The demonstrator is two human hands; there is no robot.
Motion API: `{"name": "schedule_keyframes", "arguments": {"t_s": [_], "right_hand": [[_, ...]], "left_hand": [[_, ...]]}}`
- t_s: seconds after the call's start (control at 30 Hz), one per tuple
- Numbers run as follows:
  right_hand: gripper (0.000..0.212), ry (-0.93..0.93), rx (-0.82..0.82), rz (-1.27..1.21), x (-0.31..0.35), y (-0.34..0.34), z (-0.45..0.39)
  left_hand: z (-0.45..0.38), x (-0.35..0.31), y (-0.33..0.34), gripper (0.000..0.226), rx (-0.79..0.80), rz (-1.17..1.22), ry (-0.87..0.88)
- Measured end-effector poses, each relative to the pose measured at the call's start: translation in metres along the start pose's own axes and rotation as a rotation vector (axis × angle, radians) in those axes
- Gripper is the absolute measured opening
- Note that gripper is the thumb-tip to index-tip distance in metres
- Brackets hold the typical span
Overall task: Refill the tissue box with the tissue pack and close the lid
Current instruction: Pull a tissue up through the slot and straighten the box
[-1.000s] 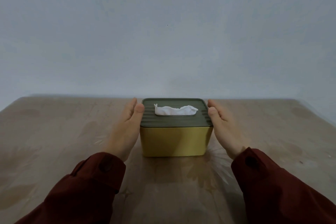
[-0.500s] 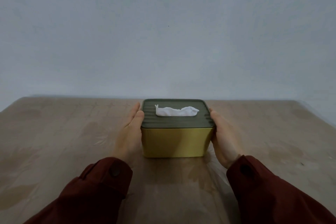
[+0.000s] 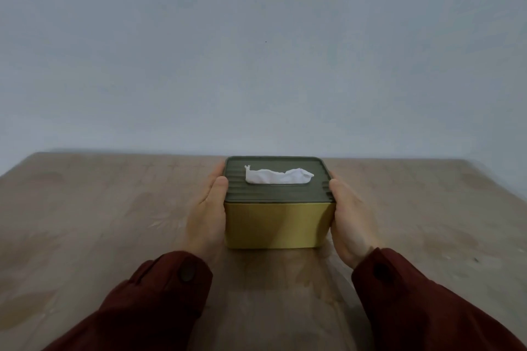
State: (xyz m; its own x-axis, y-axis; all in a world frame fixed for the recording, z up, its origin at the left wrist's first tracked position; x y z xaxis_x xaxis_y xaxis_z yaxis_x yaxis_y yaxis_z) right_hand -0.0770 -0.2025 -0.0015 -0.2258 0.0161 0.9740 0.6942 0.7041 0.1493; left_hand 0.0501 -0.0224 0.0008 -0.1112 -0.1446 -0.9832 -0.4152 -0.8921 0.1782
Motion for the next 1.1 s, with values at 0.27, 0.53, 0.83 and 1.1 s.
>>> {"name": "schedule_keyframes", "arguments": {"t_s": [0.27, 0.53, 0.83, 1.1], "right_hand": [[0.048, -0.051, -0.018, 0.036, 0.004, -0.001, -0.001], [0.044, -0.090, -0.033, 0.094, 0.009, -0.001, 0.001], [0.034, 0.080, -0.155, 0.137, -0.002, -0.006, 0.010], [0.036, 0.154, -0.212, 0.129, -0.002, -0.007, 0.014]], "left_hand": [[0.002, -0.002, -0.001, 0.031, -0.030, 0.012, 0.014], [0.000, 0.000, -0.002, 0.031, -0.029, 0.015, 0.024], [-0.001, 0.011, -0.002, 0.055, -0.055, -0.006, -0.025], [0.000, 0.014, 0.001, 0.039, -0.046, 0.041, -0.060]]}}
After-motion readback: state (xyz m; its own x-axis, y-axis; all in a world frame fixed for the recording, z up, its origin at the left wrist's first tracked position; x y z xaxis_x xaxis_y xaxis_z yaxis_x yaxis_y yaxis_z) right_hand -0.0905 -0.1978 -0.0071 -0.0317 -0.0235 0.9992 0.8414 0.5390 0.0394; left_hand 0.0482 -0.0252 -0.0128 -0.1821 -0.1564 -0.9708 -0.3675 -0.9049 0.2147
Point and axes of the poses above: each hand's wrist, its own z-axis away from the middle knuckle, its own y-axis out of the palm, x = y × z, the point moved 7 cm from there along -z, towards the middle knuckle, and after that the axes turned 8 degrees about -y, right-handed, at the moved point
